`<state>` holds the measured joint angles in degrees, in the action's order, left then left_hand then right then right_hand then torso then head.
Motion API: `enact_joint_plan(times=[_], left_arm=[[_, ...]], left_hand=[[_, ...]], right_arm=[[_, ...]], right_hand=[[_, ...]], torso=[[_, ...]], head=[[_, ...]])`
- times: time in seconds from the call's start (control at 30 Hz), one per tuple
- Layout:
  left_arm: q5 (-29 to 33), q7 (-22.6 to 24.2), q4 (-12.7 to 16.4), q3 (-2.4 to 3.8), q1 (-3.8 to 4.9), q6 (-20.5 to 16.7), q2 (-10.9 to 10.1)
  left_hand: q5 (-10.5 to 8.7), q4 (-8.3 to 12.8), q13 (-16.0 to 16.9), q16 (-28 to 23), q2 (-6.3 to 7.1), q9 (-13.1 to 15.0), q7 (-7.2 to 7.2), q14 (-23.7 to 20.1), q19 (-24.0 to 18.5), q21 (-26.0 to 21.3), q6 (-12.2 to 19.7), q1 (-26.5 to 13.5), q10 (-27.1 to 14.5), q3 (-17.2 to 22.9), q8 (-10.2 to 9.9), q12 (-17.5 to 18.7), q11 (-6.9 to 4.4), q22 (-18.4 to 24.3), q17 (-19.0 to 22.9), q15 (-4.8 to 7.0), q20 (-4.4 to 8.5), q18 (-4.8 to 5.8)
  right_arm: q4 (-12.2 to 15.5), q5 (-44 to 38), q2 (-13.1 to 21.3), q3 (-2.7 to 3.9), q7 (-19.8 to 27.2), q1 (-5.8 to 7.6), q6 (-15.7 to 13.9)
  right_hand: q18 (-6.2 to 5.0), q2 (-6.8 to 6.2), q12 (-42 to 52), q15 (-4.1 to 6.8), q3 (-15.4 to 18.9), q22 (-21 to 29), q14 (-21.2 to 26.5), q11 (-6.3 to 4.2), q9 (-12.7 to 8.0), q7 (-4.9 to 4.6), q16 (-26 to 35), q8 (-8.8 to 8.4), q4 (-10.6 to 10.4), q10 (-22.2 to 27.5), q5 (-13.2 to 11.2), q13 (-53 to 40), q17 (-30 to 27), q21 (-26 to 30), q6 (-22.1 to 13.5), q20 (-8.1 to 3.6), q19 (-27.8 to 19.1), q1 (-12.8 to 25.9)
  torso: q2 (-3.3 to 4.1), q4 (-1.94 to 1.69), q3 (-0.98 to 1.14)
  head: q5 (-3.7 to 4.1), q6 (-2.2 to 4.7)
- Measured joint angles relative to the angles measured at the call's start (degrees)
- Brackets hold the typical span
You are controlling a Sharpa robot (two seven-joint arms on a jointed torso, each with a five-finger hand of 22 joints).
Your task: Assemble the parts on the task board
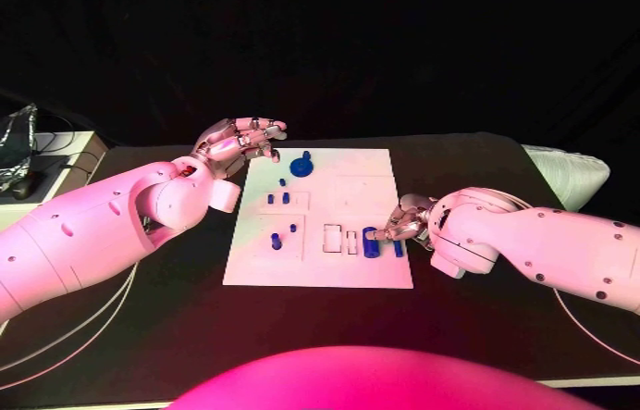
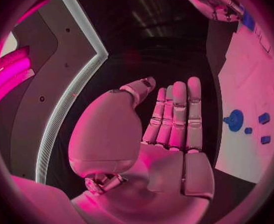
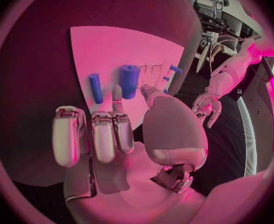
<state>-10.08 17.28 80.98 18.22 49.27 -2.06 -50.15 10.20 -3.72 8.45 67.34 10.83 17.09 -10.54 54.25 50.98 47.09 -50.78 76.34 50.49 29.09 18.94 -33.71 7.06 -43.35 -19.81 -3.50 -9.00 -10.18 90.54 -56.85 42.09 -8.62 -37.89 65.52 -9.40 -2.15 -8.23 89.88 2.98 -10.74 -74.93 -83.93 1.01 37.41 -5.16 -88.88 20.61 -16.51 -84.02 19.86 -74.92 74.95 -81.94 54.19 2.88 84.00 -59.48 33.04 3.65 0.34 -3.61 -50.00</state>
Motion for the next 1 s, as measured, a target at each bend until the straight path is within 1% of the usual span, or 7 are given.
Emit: enact_joint_plan(times=[0.33,0.43,0.6,0.77,0.87,0.97,1.0], left_arm=[[0.0,0.0,0.2,0.0,0.0,0.0,-0.2],[0.0,0.0,0.3,0.0,0.0,0.1,-0.3],[-0.1,0.0,0.3,0.01,0.0,0.1,-0.4],[-0.1,0.0,0.3,0.01,0.0,0.1,-0.5],[-0.1,-0.1,0.4,0.01,0.0,0.1,-0.5],[-0.1,-0.1,0.4,0.01,0.0,0.1,-0.6],[-0.1,-0.1,0.4,0.01,0.0,0.1,-0.6]], left_hand=[[0.0,0.0,0.0,0.0,0.0,0.0,0.0,0.0,0.0,0.0,0.0,0.0,0.0,0.0,0.0,0.0,0.0,0.0,0.0,0.0,0.0,-0.01],[0.0,0.0,0.0,0.0,0.0,0.0,0.0,0.0,0.0,0.0,0.0,0.0,0.0,0.0,0.0,0.0,0.0,0.0,0.0,0.0,0.0,0.0],[0.0,0.0,0.0,0.0,0.0,0.0,0.0,0.0,0.0,0.0,0.0,0.0,0.0,0.0,0.0,0.0,0.0,0.0,0.0,0.0,0.0,0.0],[0.0,-0.2,0.0,0.0,0.0,0.0,0.21,0.0,0.2,0.0,0.2,0.0,0.0,-0.2,0.2,0.0,0.0,0.1,0.0,0.0,-0.21,0.0],[0.0,-0.2,0.0,0.0,0.0,0.0,0.21,0.0,0.2,0.0,0.2,0.0,0.0,-0.2,0.2,0.0,0.0,0.1,-0.1,0.0,-0.22,0.0],[0.0,-0.2,0.0,0.0,0.0,0.0,0.21,0.0,0.2,0.0,0.2,0.0,0.0,-0.2,0.2,0.0,0.0,0.1,-0.1,0.0,-0.21,-0.01],[0.0,-0.2,0.0,0.0,0.0,0.0,0.21,0.0,0.2,0.0,0.2,0.0,0.0,-0.2,0.2,0.0,0.0,0.1,-0.1,0.0,-0.22,0.0]], right_arm=[[-2.1,0.0,-2.1,0.0,-0.3,-0.6,0.9],[-2.8,-0.1,-2.6,-0.04,-0.4,-0.79,1.7],[-4.0,-0.6,-3.4,-0.06,-0.7,-0.98,3.4],[-4.8,-1.7,-4.0,0.09,-0.8,-1.19,4.4],[-5.0,-2.6,-4.3,0.16,-0.8,-1.35,4.5],[-4.9,-3.3,-4.4,0.23,-0.8,-1.44,4.6],[-4.7,-3.5,-4.4,0.25,-0.8,-1.46,4.6]], right_hand=[[0.0,0.0,0.0,0.0,0.2,0.0,0.0,0.0,0.3,0.0,0.0,0.22,-0.2,0.0,-0.2,0.0,0.0,0.0,0.0,0.0,0.0,0.0],[0.0,0.0,0.0,0.0,0.8,0.0,0.0,0.0,0.7,0.0,0.0,0.49,-0.1,0.0,-1.0,0.0,0.0,0.0,0.0,0.0,0.0,0.0],[0.0,-0.25,0.0,0.0,2.4,0.0,0.0,0.0,1.9,0.22,0.0,0.91,-0.2,0.0,-3.8,0.0,0.0,0.0,-0.2,0.0,0.0,-0.2],[0.0,-0.25,0.0,-0.01,2.7,0.0,0.0,0.0,2.3,0.33,0.0,1.57,0.0,0.0,-4.2,0.0,0.0,0.0,-0.1,0.01,0.0,-0.2],[0.0,-0.01,0.0,0.0,2.7,0.0,0.0,0.0,2.7,0.41,0.0,1.94,0.0,0.0,-4.2,0.0,0.0,0.0,0.0,0.01,0.0,-2.0],[0.0,0.42,0.0,-0.01,1.8,0.0,0.0,0.0,3.1,0.06,0.0,1.88,0.3,0.0,-4.2,0.0,0.0,0.0,-0.4,0.01,0.0,-5.1],[0.0,0.44,0.0,-0.01,1.1,0.0,0.0,0.0,3.2,-0.08,0.0,1.76,0.4,0.0,-3.1,0.0,0.0,0.0,-0.5,0.01,0.0,-5.9]], torso=[[0.12,-0.02,-0.03],[0.12,-0.03,-0.04],[0.12,-0.01,-0.09],[0.09,-0.01,-0.1],[0.08,-0.01,-0.1],[0.08,0.03,-0.1],[0.08,0.03,-0.1]], head=[[-0.18,0.0],[-0.26,0.0],[-0.37,0.0],[-0.52,0.0],[-0.66,0.0],[-0.77,0.0],[-0.81,0.0]])
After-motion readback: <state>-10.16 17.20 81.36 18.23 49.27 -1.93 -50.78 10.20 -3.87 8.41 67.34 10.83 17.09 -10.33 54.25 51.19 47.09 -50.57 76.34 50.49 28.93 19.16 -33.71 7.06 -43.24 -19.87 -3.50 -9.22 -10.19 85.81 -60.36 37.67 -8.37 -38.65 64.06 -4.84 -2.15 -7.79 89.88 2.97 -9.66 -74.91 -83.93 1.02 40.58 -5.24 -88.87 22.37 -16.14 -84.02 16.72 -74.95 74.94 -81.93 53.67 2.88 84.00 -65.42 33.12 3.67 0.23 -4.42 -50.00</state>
